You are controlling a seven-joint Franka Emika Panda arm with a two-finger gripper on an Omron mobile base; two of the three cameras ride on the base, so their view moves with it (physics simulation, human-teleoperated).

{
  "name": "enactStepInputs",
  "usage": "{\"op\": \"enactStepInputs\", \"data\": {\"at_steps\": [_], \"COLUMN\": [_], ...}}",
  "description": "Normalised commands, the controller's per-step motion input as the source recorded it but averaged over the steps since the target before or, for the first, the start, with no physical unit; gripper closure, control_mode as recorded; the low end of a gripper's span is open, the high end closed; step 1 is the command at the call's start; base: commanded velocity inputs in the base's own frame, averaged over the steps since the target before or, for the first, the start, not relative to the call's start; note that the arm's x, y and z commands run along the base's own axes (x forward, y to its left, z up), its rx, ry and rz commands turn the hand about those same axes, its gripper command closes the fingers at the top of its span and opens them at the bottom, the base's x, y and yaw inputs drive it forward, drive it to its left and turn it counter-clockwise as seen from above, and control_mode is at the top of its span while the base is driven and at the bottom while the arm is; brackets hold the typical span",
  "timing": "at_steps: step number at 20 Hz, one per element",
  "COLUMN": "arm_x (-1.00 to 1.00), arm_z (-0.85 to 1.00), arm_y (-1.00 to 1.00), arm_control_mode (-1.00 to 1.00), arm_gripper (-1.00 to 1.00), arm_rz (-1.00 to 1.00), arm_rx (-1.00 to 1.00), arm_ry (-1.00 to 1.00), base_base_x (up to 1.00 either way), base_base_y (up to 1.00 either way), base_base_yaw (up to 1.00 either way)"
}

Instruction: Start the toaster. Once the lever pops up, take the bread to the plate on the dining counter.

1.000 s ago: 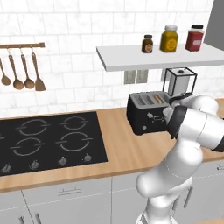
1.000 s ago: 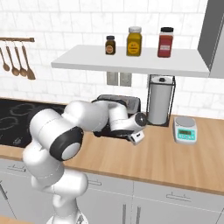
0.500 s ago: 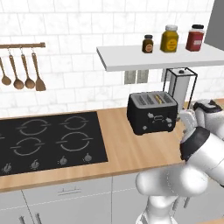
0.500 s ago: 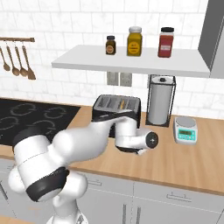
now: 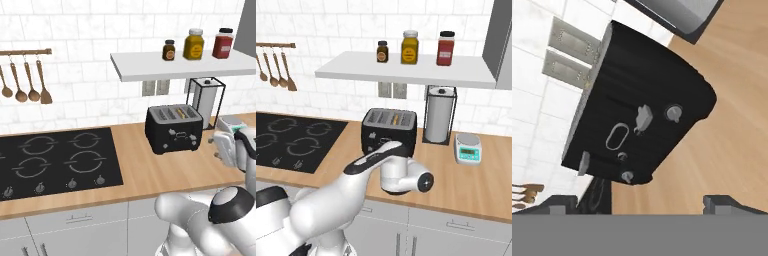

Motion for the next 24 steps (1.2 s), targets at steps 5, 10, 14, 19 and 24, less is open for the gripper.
{"op": "enactStepInputs", "data": {"at_steps": [5, 10, 14, 19, 24], "arm_x": [-0.01, 0.04, 0.05, 0.14, 0.08], "arm_z": [1.00, 0.80, 0.07, 0.04, 0.52], "arm_y": [0.00, 0.00, 0.06, 0.05, 0.00], "arm_control_mode": [-1.00, -1.00, -1.00, -1.00, -1.00], "arm_gripper": [-1.00, -1.00, -1.00, -1.00, -1.00], "arm_rz": [0.00, 0.00, 0.12, 0.21, 0.19], "arm_rx": [0.00, -0.04, -0.33, -0.46, -0.36], "arm_ry": [-0.01, 0.00, 0.02, 0.02, 0.00], "base_base_x": [0.00, 0.00, 0.00, 0.00, 0.00], "base_base_y": [0.00, 0.00, 0.00, 0.00, 0.00], "base_base_yaw": [0.00, 0.00, 0.00, 0.00, 0.00]}}
